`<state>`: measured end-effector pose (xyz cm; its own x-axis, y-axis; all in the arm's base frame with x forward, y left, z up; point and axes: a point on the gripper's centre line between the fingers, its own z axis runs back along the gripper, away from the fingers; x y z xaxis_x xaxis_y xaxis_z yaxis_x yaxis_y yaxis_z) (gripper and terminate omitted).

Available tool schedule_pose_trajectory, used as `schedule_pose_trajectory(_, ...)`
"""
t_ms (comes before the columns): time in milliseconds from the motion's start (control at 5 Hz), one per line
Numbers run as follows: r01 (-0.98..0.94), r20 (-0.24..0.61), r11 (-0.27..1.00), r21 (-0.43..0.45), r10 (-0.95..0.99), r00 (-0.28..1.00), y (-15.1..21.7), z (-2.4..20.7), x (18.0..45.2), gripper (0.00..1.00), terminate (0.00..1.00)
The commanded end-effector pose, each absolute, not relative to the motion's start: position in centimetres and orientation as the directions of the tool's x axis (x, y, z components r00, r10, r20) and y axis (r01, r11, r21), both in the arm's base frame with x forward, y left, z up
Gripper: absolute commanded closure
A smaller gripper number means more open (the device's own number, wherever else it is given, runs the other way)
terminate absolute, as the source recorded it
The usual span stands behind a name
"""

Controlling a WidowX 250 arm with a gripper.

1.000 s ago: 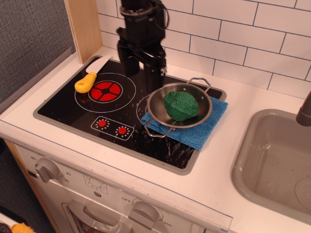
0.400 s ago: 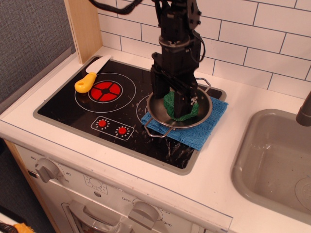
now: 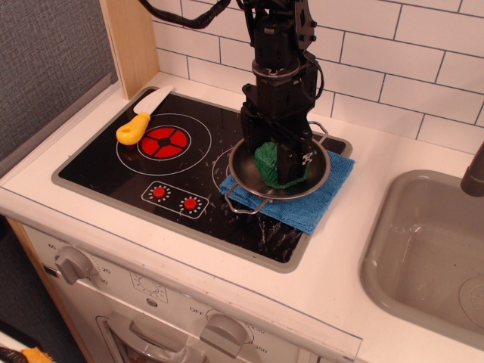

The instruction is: Moving the green pepper from the bowl by the knife.

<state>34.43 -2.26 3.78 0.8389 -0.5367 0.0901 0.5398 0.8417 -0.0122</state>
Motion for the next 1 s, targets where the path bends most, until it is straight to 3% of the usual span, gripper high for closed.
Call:
schedule_pose_trajectory(0, 0.519, 0.161, 0.854, -0.005, -0.512, 0.844, -0.7, 5.9, 34.6, 1.0, 0.0)
schedule_pose_trajectory(200, 0.504, 0.226, 0.864, -0.007, -0.49, 0.842, 0.8, 8.6, 35.2, 1.0, 0.0)
schedule_pose_trajectory(400, 0.463, 0.33, 0.886, -0.016, -0.432, 0.839, 4.4, 13.3, 35.7, 1.0, 0.0)
schedule_pose_trajectory(600, 0.394, 0.368, 0.919, -0.011, -0.362, 0.856, 8.7, 16.1, 36.0, 1.0, 0.0)
schedule_pose_trajectory(800, 0.347, 0.297, 0.938, 0.017, -0.336, 0.894, 11.1, 13.4, 38.2, 1.0, 0.0)
